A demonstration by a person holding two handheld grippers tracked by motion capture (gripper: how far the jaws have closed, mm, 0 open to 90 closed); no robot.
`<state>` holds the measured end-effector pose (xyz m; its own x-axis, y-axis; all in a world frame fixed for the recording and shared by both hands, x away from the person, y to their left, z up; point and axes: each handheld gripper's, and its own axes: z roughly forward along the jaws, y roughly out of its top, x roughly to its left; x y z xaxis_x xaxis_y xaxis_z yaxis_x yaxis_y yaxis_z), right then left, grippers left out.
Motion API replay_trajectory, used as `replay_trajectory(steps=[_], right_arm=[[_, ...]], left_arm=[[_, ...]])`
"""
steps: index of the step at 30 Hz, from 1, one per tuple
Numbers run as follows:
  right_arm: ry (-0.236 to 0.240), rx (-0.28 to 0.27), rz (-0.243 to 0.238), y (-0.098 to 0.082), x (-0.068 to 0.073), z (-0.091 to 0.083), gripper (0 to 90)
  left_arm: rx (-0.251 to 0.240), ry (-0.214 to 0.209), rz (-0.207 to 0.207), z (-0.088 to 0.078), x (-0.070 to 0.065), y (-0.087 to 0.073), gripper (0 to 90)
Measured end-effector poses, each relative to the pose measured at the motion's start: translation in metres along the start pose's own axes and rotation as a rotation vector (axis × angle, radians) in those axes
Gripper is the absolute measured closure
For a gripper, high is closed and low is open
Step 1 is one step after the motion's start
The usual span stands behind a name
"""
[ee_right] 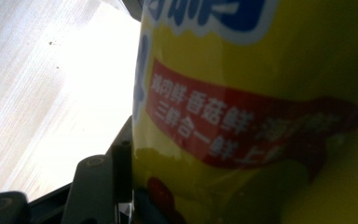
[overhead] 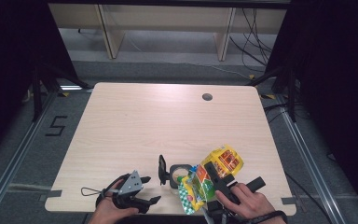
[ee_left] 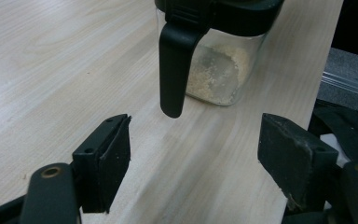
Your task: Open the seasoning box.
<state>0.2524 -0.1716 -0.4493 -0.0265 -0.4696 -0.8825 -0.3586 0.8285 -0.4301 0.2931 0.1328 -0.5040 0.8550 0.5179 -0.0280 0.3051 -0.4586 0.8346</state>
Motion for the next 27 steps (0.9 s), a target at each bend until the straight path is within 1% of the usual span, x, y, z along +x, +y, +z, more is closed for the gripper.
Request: replay_trajectory(steps=[1,2,3,4,5,6,7,8,9,11,13,14,15,16,17,18,19,20,21,23,24,25,26,27], right_arm=[[-0.01,-0.008,-0.011,-0.001,-0.0006,0.0001,44.2],[-0.003,-0.004,-0.012,-0.0018,-0.0013,-0.0003,44.2],[-0.005,0.006,-0.001,-0.0028,-0.0009,-0.0006,44.2],[-0.004,0.009,-0.006,-0.0033,-0.001,-0.0004,44.2],[0.003,0.011,-0.012,-0.0032,-0.0005,-0.0006,44.2],[0.001,0.01,-0.036,-0.0026,-0.0016,-0.0007,44.2],[0.004,0.0,0.002,-0.0015,0.0011,-0.0004,44.2],[0.006,-0.011,-0.007,-0.001,0.0004,0.0002,44.2],[-0.002,-0.012,-0.004,-0.0011,-0.0002,0.0006,44.2],[0.0,-0.005,-0.002,-0.0021,-0.0001,0.0001,44.3],[0.004,0.001,-0.004,-0.0039,0.0003,-0.0006,44.3],[0.008,0.004,0.011,-0.0042,0.0008,-0.0006,44.2],[0.003,0.004,0.001,-0.0043,0.0005,-0.0005,44.2],[0.002,0.003,-0.008,-0.0037,0.0002,-0.0003,44.2],[0.001,0.0,-0.003,-0.0035,0.0003,-0.0004,44.3],[0.005,-0.006,-0.005,-0.0034,0.0003,-0.0008,44.2],[0.006,-0.006,-0.002,-0.0033,-0.0002,-0.0008,44.3],[-0.003,-0.009,-0.012,-0.0037,0.0,-0.0009,44.3],[-0.009,-0.005,-0.011,-0.0039,-0.0005,-0.0006,44.2],[-0.006,0.003,-0.006,-0.0045,-0.0002,-0.0011,44.2],[0.004,0.005,0.011,-0.005,0.0016,-0.0012,44.3],[0.002,0.003,-0.008,-0.005,-0.0002,-0.0013,44.2],[0.0,0.003,-0.008,-0.0051,-0.0003,-0.0012,44.3],[0.001,0.007,-0.004,-0.0051,-0.0002,-0.0016,44.2]], left_arm=[[-0.006,0.002,-0.023,0.0004,-0.0012,-0.0001,25.1],[0.0,-0.005,-0.028,0.0003,-0.0005,0.0003,25.2],[-0.004,0.004,-0.028,0.0007,-0.0008,0.0002,25.1],[-0.007,0.002,-0.03,0.001,-0.0011,-0.0003,25.2],[0.005,-0.004,-0.012,0.0001,-0.0001,-0.0001,25.1],[0.0,-0.001,0.008,0.0004,0.0009,0.0004,25.2],[-0.001,0.002,-0.026,0.0007,-0.0008,0.0004,25.2],[0.001,-0.001,-0.026,0.0005,-0.0004,0.0008,25.2],[-0.007,0.001,-0.028,0.0008,-0.0009,0.0,25.1],[-0.004,0.001,-0.023,0.0002,-0.0012,-0.0006,25.1],[-0.004,-0.001,-0.03,0.0006,-0.0005,0.0003,25.1],[0.001,0.001,-0.023,0.0008,0.0001,0.0005,25.1],[-0.003,0.001,-0.022,0.0009,-0.0008,-0.0001,25.1],[0.003,-0.004,0.002,0.0003,0.0003,0.0003,25.1],[0.002,-0.003,0.007,0.0004,0.0005,0.0005,25.1],[0.0,-0.003,0.006,0.0006,0.0009,0.0008,25.1],[0.007,0.003,-0.02,0.0001,-0.0001,0.0009,25.1],[-0.007,0.002,-0.027,0.0008,-0.0008,0.0002,25.1],[-0.007,0.0,-0.027,0.0007,-0.001,-0.0002,25.1],[-0.001,-0.004,-0.028,0.0004,-0.0006,0.0005,25.1],[0.001,-0.005,-0.027,0.0005,-0.0002,0.0008,25.1],[-0.004,0.002,-0.026,0.0008,-0.0008,0.0005,25.0],[-0.001,0.004,-0.021,0.0005,-0.0007,0.0,25.0],[-0.001,-0.002,0.001,0.0003,0.0004,0.0004,25.0]])
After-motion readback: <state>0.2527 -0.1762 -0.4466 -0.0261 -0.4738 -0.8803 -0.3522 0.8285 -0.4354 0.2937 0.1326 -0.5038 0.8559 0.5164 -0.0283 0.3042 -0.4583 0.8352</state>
